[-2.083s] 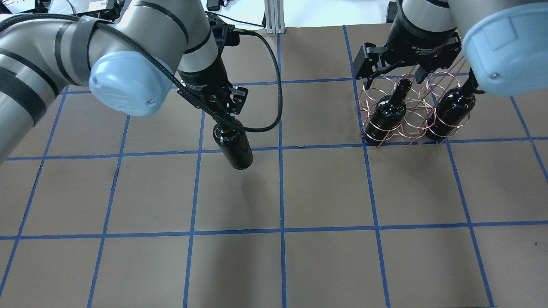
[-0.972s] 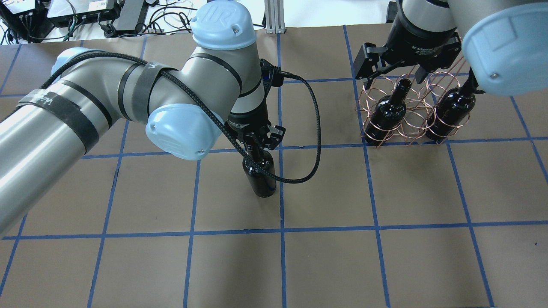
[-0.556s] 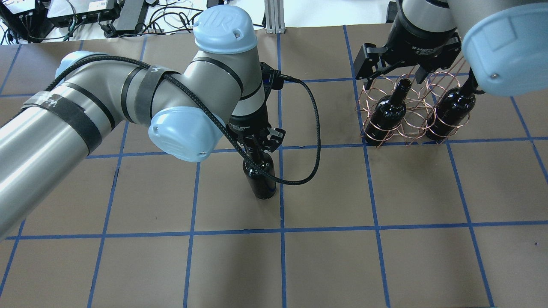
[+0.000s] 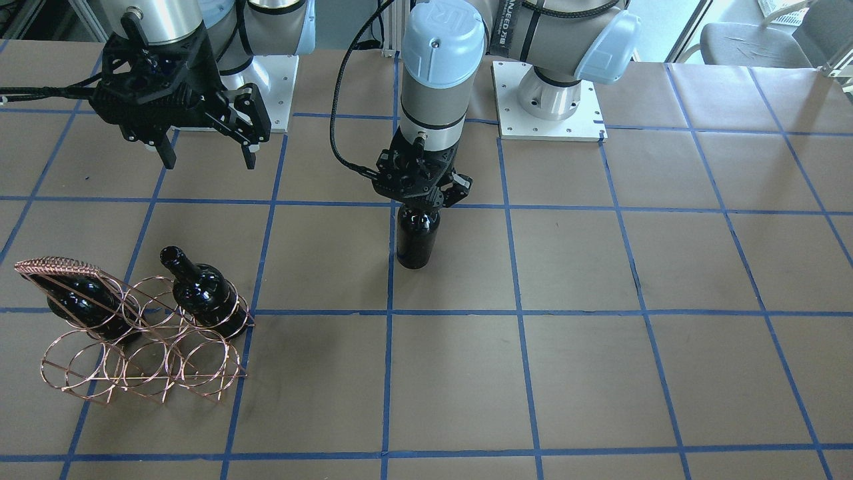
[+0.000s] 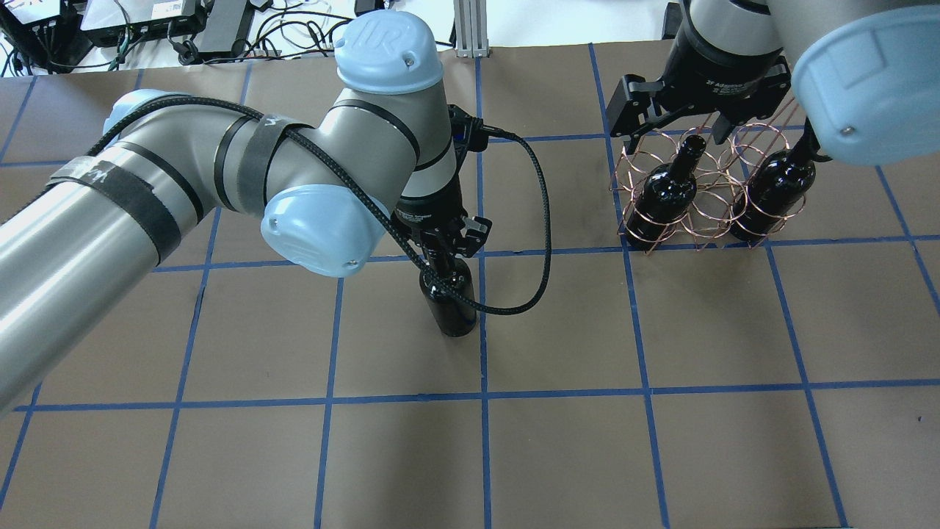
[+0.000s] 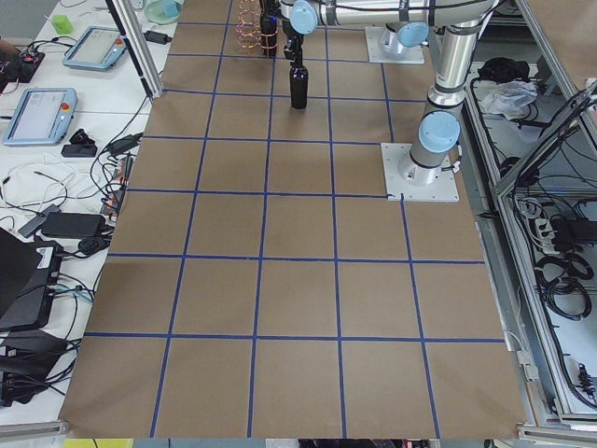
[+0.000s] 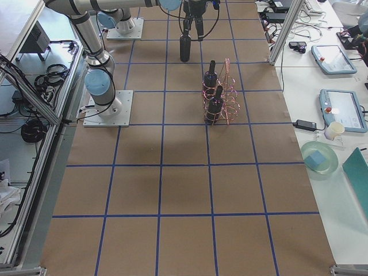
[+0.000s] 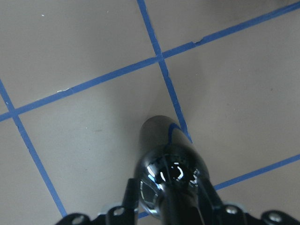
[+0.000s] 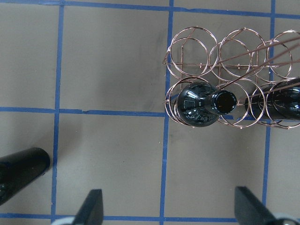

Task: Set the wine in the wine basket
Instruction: 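Set the bottle upright on the table and open the left gripper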

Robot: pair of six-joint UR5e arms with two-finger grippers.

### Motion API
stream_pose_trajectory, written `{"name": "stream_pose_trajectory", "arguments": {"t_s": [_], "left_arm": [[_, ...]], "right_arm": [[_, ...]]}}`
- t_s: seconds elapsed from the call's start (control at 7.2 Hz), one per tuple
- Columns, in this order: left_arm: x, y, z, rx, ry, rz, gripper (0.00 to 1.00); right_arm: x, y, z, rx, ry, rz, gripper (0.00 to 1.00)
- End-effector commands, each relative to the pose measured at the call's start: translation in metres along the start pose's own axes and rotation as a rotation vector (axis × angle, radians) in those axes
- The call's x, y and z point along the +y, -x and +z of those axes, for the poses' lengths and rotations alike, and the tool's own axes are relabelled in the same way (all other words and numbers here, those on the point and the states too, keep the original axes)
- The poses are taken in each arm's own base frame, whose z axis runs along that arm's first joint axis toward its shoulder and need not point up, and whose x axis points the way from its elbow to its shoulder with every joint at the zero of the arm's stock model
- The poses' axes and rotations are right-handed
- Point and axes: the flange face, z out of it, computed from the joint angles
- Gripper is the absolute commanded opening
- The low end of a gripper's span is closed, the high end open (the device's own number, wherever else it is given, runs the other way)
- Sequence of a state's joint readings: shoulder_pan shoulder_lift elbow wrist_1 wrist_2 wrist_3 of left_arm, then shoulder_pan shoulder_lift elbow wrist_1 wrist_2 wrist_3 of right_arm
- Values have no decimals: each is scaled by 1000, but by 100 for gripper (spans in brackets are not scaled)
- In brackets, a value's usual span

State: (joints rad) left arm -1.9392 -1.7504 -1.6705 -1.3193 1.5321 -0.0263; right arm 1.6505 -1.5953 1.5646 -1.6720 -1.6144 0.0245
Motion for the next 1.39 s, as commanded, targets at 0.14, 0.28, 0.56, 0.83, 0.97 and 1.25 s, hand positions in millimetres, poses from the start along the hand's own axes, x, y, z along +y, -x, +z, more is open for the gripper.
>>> {"name": "stream_pose_trajectory", "arguments": {"t_s": [0.14, 0.28, 0.56, 0.83, 0.97, 1.25], "left_arm": [[-5, 4, -47, 9, -90, -24, 100], [-17, 19, -85, -1, -165, -72, 100], [-20, 77, -134, 3, -204, -178, 100], [-19, 133, -145, 4, -222, -267, 100], [-11, 169, -151, 10, -206, -333, 100], [12, 213, -160, -5, -158, -358, 100]], "right_arm": [[0, 0, 0, -1, 0, 1, 100], [0, 1, 0, -1, 0, 0, 100], [0, 0, 0, -1, 0, 2, 100], [0, -1, 0, 1, 0, 1, 100], [-1, 0, -8, 2, -18, 14, 100], [-5, 10, -21, -16, 9, 97, 100]]}}
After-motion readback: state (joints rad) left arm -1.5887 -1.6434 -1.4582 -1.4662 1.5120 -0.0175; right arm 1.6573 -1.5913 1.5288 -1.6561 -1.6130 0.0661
